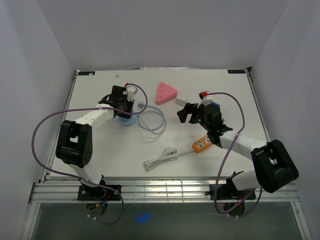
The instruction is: Insert the plug
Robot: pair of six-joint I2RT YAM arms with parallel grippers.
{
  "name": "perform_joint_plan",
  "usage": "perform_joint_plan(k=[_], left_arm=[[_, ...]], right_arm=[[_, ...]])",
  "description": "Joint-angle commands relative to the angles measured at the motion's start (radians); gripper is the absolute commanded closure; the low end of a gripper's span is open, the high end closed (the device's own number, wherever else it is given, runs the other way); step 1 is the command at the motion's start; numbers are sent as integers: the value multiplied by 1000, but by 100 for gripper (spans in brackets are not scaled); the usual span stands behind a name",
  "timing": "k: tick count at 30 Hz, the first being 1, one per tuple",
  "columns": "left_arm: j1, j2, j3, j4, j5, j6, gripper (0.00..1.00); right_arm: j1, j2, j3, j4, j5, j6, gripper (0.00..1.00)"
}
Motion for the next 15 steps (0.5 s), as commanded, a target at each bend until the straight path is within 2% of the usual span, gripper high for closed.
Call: perform_joint_plan(k=[1, 15], left_arm=[[-8, 11, 6, -15, -1, 15, 100], [-51, 23, -1, -15, -15, 47, 100]], right_arm=[[-9, -3, 2, 28, -7, 14, 4], [-28, 1, -1, 33, -58, 29, 3]])
